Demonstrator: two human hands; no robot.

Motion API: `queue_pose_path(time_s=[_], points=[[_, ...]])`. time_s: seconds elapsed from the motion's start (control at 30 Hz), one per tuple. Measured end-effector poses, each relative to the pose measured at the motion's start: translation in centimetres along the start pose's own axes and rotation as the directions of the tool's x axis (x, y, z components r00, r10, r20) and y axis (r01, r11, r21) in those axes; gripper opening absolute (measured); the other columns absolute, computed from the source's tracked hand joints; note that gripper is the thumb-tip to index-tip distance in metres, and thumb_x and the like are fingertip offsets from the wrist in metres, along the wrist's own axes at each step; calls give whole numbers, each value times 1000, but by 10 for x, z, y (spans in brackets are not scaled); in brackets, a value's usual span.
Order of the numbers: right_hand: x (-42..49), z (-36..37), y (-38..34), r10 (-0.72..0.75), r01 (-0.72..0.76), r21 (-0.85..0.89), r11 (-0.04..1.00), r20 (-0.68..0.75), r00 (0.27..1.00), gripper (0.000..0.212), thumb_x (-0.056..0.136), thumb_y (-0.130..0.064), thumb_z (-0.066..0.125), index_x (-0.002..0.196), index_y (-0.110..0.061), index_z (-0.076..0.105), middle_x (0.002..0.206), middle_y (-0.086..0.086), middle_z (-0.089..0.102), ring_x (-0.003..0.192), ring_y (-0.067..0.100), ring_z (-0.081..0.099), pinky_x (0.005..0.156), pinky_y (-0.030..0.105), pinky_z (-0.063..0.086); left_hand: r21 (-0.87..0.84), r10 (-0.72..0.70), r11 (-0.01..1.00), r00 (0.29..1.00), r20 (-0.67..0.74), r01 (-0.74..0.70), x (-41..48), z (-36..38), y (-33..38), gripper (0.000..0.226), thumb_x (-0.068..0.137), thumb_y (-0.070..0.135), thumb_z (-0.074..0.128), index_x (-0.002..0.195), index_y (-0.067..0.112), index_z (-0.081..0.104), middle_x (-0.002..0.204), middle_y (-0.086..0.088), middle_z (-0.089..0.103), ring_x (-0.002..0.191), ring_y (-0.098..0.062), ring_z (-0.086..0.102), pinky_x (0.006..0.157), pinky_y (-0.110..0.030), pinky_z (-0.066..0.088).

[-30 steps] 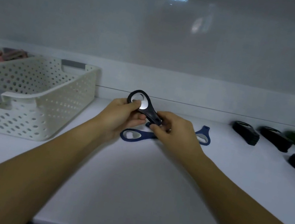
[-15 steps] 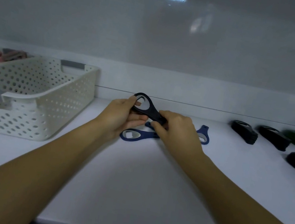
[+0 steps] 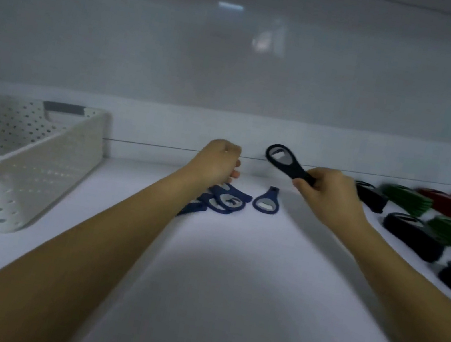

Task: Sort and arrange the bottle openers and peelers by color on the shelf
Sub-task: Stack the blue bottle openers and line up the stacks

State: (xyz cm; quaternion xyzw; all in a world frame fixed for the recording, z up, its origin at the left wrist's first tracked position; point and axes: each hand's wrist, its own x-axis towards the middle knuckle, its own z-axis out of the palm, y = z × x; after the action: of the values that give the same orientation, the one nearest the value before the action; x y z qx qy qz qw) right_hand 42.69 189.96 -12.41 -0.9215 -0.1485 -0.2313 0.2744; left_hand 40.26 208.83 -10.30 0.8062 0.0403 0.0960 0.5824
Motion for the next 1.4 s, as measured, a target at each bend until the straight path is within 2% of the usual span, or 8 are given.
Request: queue_pose_path(time_s=[0.13, 0.2, 0.27, 0.47, 0.63, 0.9, 1.17, 1.4], points=[[14, -30, 41, 210, -210, 8, 978, -58, 976, 26, 86, -24, 59, 74, -2, 65, 59, 11, 54, 53, 21, 47, 47, 26, 31, -22, 46, 999, 994, 104, -44, 21, 67, 11, 19, 97, 7, 36, 102, 13, 52, 93, -9, 55, 79, -19, 57, 79, -28, 46], [22, -36, 54, 282, -278, 47, 959, -83, 956, 30, 84, -24, 61, 70, 1, 64, 62, 17, 57, 56, 26, 52, 50, 28, 36, -25, 23, 999, 995, 102, -20, 31, 98, 10, 26, 94, 6, 36, 111, 9, 56, 112, -15, 58, 101, -28, 58, 96, -33, 45], [30, -36, 63, 326, -318, 89, 944, -100, 940, 33, 81, -25, 62, 70, 5, 63, 65, 20, 60, 58, 29, 54, 54, 29, 39, 4, 20, 1000, 996, 92, -21, 34, 123, 6, 34, 94, 6, 37, 126, 3, 48, 129, -17, 53, 116, -33, 53, 101, -37, 43], [36, -28, 79, 392, -388, 56, 920, -122, 912, 29, 79, -23, 61, 63, 1, 57, 50, 9, 47, 46, 22, 44, 46, 24, 29, 212, 222, 946, 967, 128, -245, 35, 153, -16, 37, 95, -1, 34, 130, 0, 46, 128, -17, 54, 117, -30, 51, 100, -35, 41], [35, -22, 82, 424, -419, 73, 905, -77, 902, 33, 77, -26, 61, 77, 6, 66, 74, 19, 67, 64, 30, 60, 56, 28, 43, 217, 293, 928, 953, 70, -301, 30, 150, -16, 36, 95, -1, 36, 128, 0, 48, 127, -15, 56, 117, -27, 52, 97, -28, 39], [49, -15, 64, 475, -473, -79, 878, 11, 880, 31, 79, -21, 59, 61, -9, 38, 67, 6, 52, 54, 20, 46, 45, 21, 30, 196, 307, 930, 950, 52, -312, 23, 145, -20, 34, 94, -2, 36, 125, -1, 50, 124, -14, 57, 114, -23, 53, 85, -12, 33], [45, -3, 64, 479, -469, -165, 867, 24, 877, 23, 84, -25, 56, 75, -7, 44, 83, 9, 51, 74, 26, 49, 59, 26, 35, 182, 281, 942, 959, 28, -282, 30, 144, -23, 34, 92, -3, 38, 123, 0, 53, 123, -13, 57, 113, -23, 54, 92, -20, 37], [43, 2, 69, 442, -437, -180, 881, -12, 897, 33, 81, -31, 59, 63, -12, 38, 85, 10, 52, 73, 26, 48, 48, 23, 27, 175, 268, 948, 963, 19, -267, 29, 144, -22, 32, 93, -1, 40, 122, 1, 54, 120, -12, 59, 108, -22, 56, 82, -14, 36]])
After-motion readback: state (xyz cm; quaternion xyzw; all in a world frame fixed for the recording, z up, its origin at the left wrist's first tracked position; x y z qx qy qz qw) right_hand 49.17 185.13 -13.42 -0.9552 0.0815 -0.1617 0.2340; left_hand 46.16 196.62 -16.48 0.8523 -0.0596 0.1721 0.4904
